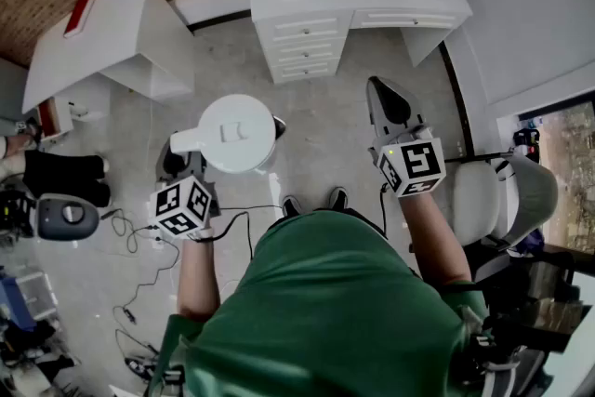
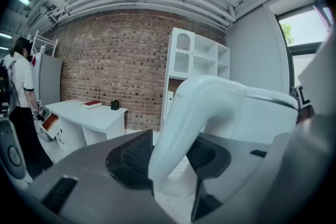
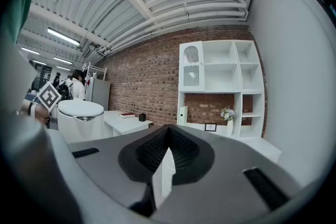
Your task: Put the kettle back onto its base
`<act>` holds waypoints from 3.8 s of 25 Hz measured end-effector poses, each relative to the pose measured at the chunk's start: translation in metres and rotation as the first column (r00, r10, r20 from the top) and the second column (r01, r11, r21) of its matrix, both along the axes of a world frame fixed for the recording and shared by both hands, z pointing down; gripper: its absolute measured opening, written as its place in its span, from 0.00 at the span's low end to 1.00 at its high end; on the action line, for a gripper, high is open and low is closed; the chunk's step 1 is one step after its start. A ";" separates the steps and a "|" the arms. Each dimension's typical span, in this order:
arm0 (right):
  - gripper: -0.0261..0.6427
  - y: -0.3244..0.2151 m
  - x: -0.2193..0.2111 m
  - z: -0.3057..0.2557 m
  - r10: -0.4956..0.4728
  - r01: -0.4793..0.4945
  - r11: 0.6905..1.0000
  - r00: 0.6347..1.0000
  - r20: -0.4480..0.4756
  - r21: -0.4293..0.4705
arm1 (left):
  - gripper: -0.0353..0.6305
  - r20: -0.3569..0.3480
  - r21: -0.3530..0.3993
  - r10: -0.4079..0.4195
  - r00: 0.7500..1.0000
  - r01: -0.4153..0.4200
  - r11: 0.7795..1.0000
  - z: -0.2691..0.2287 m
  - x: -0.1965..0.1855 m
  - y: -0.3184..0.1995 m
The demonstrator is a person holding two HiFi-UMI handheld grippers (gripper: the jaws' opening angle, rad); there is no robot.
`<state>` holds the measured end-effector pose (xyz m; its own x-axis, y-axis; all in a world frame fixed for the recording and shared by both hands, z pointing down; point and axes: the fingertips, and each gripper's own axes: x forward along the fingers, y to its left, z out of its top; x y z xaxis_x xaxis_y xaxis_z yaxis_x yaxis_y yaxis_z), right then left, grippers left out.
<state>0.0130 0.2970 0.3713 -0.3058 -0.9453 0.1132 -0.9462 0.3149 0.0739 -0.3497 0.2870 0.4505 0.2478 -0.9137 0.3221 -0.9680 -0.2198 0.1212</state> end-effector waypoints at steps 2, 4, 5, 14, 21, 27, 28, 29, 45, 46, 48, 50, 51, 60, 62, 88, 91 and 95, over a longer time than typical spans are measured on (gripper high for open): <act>0.07 0.004 0.016 0.003 -0.001 0.001 1.000 1.000 0.006 -0.001 | 0.35 0.015 0.006 -0.005 1.000 0.005 1.000 -0.002 0.015 0.002; 0.07 0.010 0.033 0.006 -0.003 0.003 1.000 1.000 0.014 -0.005 | 0.35 0.001 -0.004 -0.011 1.000 0.011 1.000 -0.001 0.031 0.007; 0.07 0.013 0.042 0.007 -0.005 0.005 1.000 1.000 0.022 -0.006 | 0.35 -0.017 -0.013 -0.016 1.000 0.016 1.000 -0.001 0.038 0.010; 0.07 0.015 0.118 0.007 -0.029 0.026 0.999 0.989 0.148 0.020 | 0.35 -0.151 -0.015 -0.069 0.986 0.067 0.998 -0.019 0.094 0.012; 0.07 0.012 0.153 0.005 -0.041 0.037 0.999 0.988 0.151 0.026 | 0.35 -0.138 0.003 -0.087 0.987 0.088 0.996 -0.031 0.122 0.004; 0.07 -0.011 0.178 0.012 0.012 -0.013 1.000 0.987 0.163 0.009 | 0.35 -0.142 -0.003 -0.062 0.988 0.063 0.998 -0.027 0.141 -0.030; 0.07 -0.016 0.181 0.014 0.021 -0.021 1.000 0.987 0.161 0.002 | 0.35 -0.141 -0.005 -0.058 0.988 0.058 0.998 -0.025 0.143 -0.038; 0.07 -0.021 0.183 0.017 0.030 -0.029 1.000 0.987 0.158 -0.005 | 0.35 -0.140 -0.007 -0.053 0.989 0.052 0.999 -0.023 0.145 -0.047; 0.07 -0.160 0.177 0.034 0.165 -0.153 0.983 0.979 0.121 -0.098 | 0.35 -0.178 0.005 0.013 0.984 -0.012 1.000 -0.004 0.127 -0.230; 0.07 -0.169 0.171 0.035 0.165 -0.154 0.983 0.979 0.117 -0.099 | 0.35 -0.183 0.005 0.013 0.983 -0.013 1.000 -0.003 0.121 -0.239; 0.07 -0.185 0.159 0.037 0.164 -0.153 0.983 0.981 0.107 -0.100 | 0.35 -0.192 0.000 0.011 0.981 -0.011 1.000 0.003 0.110 -0.256; 0.07 -0.196 0.150 0.038 0.165 -0.155 0.983 0.982 0.091 -0.101 | 0.35 -0.199 -0.008 0.009 0.980 -0.011 1.000 0.009 0.100 -0.268; 0.07 -0.201 0.147 0.038 0.167 -0.159 0.982 0.982 0.084 -0.100 | 0.35 -0.201 -0.011 0.009 0.979 -0.011 1.000 0.011 0.096 -0.275; 0.07 -0.245 0.119 0.041 0.171 -0.164 0.978 0.984 0.047 -0.126 | 0.35 -0.204 -0.014 0.011 0.979 -0.014 1.000 0.018 0.074 -0.332; 0.07 -0.255 0.117 0.045 0.164 -0.157 0.979 0.985 0.046 -0.133 | 0.35 -0.204 -0.016 0.005 0.979 -0.009 1.000 0.020 0.074 -0.342; 0.07 -0.502 0.223 0.053 0.017 -0.005 0.991 0.995 0.096 -0.132 | 0.35 -0.144 -0.013 -0.165 0.976 0.165 0.986 0.020 0.164 -0.535; 0.07 -0.523 0.239 0.055 0.007 0.006 0.990 0.996 0.091 -0.141 | 0.35 -0.134 -0.013 -0.161 0.978 0.161 0.987 0.023 0.182 -0.559; 0.07 -0.548 0.261 0.057 0.027 -0.015 0.988 0.997 0.077 -0.156 | 0.35 -0.118 -0.006 -0.131 0.984 0.132 0.991 0.029 0.203 -0.589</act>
<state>0.2741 -0.2513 0.4288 -0.2997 -0.9246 0.2350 -0.9537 0.2967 -0.0490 -0.1463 -0.3021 0.4791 0.1618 -0.9413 0.2964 -0.9673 -0.0918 0.2365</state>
